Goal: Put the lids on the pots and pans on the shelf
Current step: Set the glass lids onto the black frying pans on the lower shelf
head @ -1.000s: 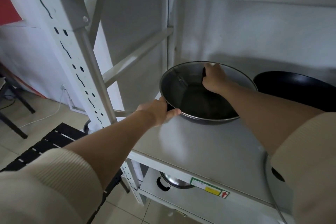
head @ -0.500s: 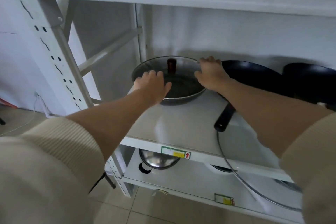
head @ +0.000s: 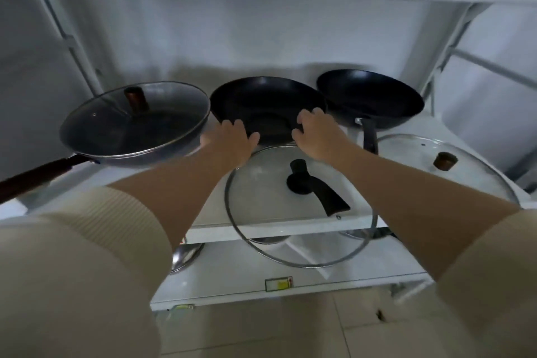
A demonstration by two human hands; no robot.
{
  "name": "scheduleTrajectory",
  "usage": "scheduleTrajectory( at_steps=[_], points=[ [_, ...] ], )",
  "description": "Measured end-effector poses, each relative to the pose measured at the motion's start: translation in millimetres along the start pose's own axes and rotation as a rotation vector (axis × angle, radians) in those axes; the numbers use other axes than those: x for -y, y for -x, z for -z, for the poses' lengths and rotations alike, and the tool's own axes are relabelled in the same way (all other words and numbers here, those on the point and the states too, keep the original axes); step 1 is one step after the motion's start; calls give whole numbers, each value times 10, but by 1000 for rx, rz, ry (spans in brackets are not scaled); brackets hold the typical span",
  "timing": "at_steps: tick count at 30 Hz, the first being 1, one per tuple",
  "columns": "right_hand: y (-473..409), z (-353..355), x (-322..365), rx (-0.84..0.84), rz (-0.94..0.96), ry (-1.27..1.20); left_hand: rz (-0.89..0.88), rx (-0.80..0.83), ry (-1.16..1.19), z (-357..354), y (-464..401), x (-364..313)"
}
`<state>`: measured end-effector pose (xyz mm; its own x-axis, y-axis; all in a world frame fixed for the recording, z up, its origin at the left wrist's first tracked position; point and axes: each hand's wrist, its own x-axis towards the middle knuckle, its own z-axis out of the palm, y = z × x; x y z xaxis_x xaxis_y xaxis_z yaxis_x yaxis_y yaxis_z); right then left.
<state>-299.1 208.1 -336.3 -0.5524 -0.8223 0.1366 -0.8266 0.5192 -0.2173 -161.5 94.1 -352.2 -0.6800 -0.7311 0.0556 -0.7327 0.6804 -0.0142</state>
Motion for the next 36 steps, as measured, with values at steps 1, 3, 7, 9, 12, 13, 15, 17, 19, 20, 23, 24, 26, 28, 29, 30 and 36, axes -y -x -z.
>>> scheduleTrajectory(
  at_steps=[1, 3, 7, 9, 12, 13, 15, 17, 19, 20, 23, 24, 26, 28, 29, 30, 36],
  points=[
    [21, -58, -19, 1, 0, -4, 5, -7, 34, -86, -38, -37],
    [48, -188, -40, 8, -2, -19, 13, -27, 37, -219, -114, -55],
    [138, -471, -60, 84, -58, 17, 121, -63, 128, -363, -174, -61],
    [184, -557, -68, 130, -69, 57, 77, -98, 171, -432, -164, -44],
    [191, -598, -67, 196, -80, 64, 16, -95, 208, -472, -223, 45],
    [184, -600, -56, 206, -72, 66, -13, -105, 216, -490, -254, 72],
    [190, -570, -36, 231, -50, 80, -67, -111, 236, -506, -268, 109],
    [201, -442, -30, 268, -34, 76, -91, -124, 241, -489, -276, 156],
    [232, -234, -64, 309, -40, -3, -87, -94, 230, -467, -319, 218],
    [251, -130, -86, 324, -46, -66, -73, -60, 246, -438, -337, 252],
    [327, 126, -101, 358, -64, -194, -44, 52, 315, -257, -390, 359],
    [355, 190, -87, 368, -78, -216, -35, 110, 331, -204, -404, 403],
    [414, 310, -43, 386, -92, -254, 13, 228, 400, -174, -438, 506],
    [450, 426, -5, 376, -89, -303, 38, 265, 573, -247, -509, 610],
    [458, 473, 11, 351, -89, -336, 47, 258, 673, -295, -537, 653],
    [451, 519, 24, 313, -93, -364, 50, 253, 745, -334, -552, 655],
    [192, 634, 153, 240, -170, -366, -105, -50, 514, -417, -334, 434]
  ],
)
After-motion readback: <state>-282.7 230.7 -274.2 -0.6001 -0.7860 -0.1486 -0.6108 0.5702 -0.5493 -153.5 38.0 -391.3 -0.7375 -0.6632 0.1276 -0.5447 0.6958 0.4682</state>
